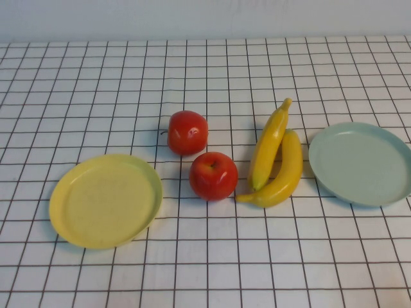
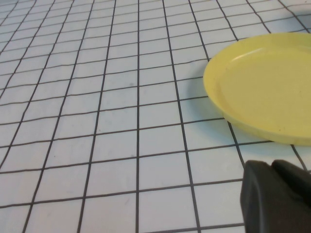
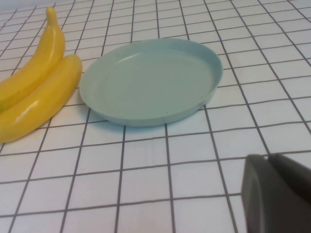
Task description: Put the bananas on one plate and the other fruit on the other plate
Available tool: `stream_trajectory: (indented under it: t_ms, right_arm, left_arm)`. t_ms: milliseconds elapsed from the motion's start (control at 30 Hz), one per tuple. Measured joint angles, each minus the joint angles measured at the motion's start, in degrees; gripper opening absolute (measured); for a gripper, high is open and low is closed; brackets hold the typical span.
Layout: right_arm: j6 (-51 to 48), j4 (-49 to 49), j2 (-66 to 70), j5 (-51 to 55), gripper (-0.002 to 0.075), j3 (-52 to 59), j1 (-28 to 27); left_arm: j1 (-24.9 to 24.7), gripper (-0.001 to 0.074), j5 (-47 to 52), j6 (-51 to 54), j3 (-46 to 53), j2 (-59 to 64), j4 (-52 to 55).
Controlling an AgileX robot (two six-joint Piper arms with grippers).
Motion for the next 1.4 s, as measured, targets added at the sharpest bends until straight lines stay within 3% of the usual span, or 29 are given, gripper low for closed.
stream_trajectory:
  t_ms: [900,1000,1167,1400]
  right_arm:
    - [0.0,0.0,0.0,0.0,-0.0016,0.0,0.0]
    - [0.0,0.0,0.0,0.0,-0.0016,0.0,0.0]
    - [0.0,0.0,0.0,0.0,-0.0016,0.0,0.0]
    - [0.0,0.0,0.0,0.0,-0.0016,0.0,0.0]
  left_arm:
    - [0.0,-0.0002,-0.3,-0.1,0.0,0.0,0.0]
    - [0.0,-0.0002,-4.0,-6.0,0.0,0.0,-6.5]
    - [0.0,-0.0001,-19.3,-22.2,0.0,0.0,-28.1]
    - [0.0,-0.0002,-28.8,-25.1,0.0,0.0,-32.7]
